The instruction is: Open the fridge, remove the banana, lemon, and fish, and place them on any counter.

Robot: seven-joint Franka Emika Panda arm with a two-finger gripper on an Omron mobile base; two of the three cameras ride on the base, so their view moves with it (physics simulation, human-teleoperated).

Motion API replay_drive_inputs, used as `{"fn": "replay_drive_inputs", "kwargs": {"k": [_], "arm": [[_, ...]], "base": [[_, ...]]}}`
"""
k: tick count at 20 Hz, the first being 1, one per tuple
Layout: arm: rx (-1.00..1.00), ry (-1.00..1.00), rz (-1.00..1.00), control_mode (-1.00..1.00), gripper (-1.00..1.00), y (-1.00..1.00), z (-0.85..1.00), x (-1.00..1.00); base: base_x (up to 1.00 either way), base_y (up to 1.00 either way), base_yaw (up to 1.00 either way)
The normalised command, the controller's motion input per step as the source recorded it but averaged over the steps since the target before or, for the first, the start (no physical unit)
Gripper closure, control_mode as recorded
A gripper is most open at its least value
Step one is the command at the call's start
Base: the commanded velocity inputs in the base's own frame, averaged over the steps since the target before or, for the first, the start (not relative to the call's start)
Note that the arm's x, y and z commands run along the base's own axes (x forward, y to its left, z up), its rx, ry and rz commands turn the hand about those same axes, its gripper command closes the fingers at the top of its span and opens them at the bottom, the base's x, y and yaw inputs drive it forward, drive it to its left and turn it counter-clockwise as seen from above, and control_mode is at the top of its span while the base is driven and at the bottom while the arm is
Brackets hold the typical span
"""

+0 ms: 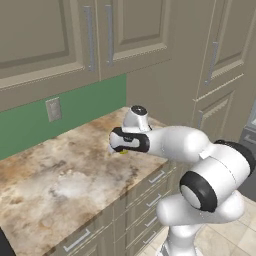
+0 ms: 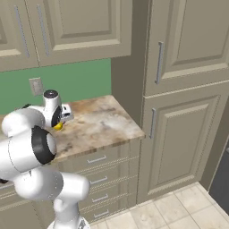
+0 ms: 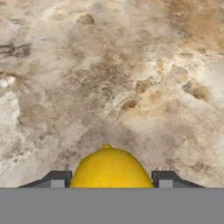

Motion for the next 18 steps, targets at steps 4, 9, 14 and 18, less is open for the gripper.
{"fn": "replay_drive_inputs", "kwargs": {"k": [4, 9, 14, 18], "arm": [[-0.01, 0.0, 0.0, -1.0, 1.0, 0.16, -0.18, 0.1], [0.0, -0.04, 0.0, -1.0, 1.0, 0.17, -0.34, 0.02], [0.0, -0.01, 0.0, -1.0, 1.0, 0.08, -0.37, 0.06], [0.0, 0.0, 0.0, -1.0, 1.0, 0.0, -0.22, 0.05]], "base": [[0.0, 0.0, 0.0], [0.0, 0.0, 0.0], [0.0, 0.0, 0.0], [0.0, 0.0, 0.0]]}}
